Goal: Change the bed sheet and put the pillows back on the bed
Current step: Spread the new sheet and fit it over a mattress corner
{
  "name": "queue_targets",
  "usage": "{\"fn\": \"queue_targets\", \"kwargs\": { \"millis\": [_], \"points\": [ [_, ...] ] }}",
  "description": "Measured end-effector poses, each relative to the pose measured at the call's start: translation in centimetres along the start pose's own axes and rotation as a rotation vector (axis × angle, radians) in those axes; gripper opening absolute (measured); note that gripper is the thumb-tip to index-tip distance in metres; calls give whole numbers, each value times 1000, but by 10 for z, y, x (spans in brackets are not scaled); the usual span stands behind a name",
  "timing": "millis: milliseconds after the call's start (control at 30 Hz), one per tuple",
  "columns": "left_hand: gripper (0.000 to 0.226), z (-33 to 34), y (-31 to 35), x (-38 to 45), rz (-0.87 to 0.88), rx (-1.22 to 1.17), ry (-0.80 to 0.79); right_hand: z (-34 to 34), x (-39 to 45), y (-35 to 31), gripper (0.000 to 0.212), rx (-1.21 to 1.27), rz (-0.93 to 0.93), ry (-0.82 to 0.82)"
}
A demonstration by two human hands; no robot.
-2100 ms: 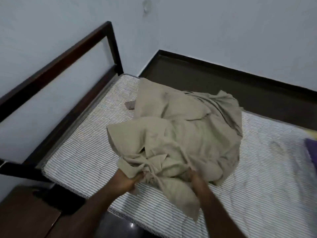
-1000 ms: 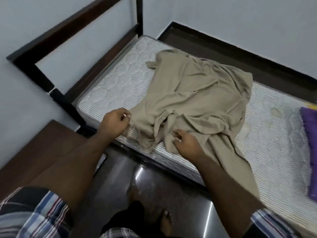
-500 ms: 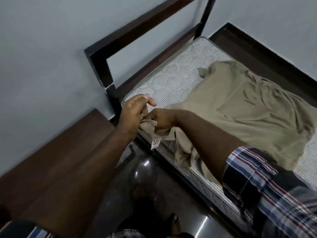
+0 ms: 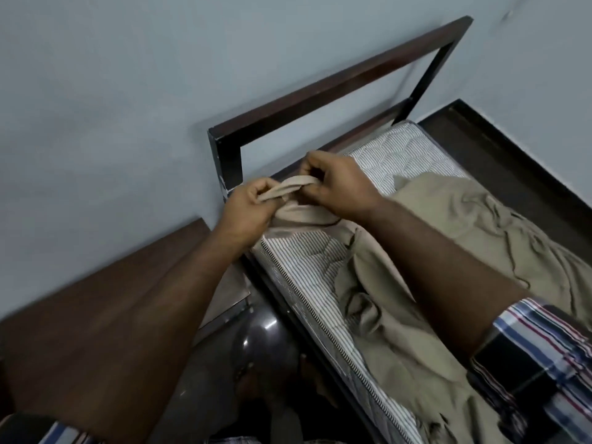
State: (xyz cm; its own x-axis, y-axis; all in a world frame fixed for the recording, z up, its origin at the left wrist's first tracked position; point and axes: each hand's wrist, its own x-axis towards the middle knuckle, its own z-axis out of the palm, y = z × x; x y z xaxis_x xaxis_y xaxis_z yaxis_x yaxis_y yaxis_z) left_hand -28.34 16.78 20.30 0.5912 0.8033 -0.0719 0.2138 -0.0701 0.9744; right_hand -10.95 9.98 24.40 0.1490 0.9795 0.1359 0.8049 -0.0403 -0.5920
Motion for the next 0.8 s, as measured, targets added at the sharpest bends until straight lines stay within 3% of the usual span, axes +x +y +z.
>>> {"fn": "queue_targets", "kwargs": {
  "millis": [100, 233, 400, 533, 667, 733, 800],
  "points": [
    [19, -7, 18, 1, 53, -34, 120, -16, 2, 12, 12, -22, -55, -40],
    [11, -4, 41, -10, 34, -79, 43, -24, 3, 27, 21, -167, -99, -34],
    [18, -1, 69, -27, -12, 10, -23, -33, 7, 31, 23, -359, -128, -35],
    [10, -13, 83, -41, 12, 98, 93, -47, 5, 23, 24, -157, 16, -102],
    [19, -39, 68, -39, -46, 442, 377, -79, -15, -23, 17, 91, -41, 126],
    [24, -32, 73, -32, -47, 384, 476, -80, -42, -57, 16, 246, -164, -151],
    [33, -20, 88, -28, -60, 16, 505, -69, -64, -71, 19, 311, -239, -513]
  ]
}}
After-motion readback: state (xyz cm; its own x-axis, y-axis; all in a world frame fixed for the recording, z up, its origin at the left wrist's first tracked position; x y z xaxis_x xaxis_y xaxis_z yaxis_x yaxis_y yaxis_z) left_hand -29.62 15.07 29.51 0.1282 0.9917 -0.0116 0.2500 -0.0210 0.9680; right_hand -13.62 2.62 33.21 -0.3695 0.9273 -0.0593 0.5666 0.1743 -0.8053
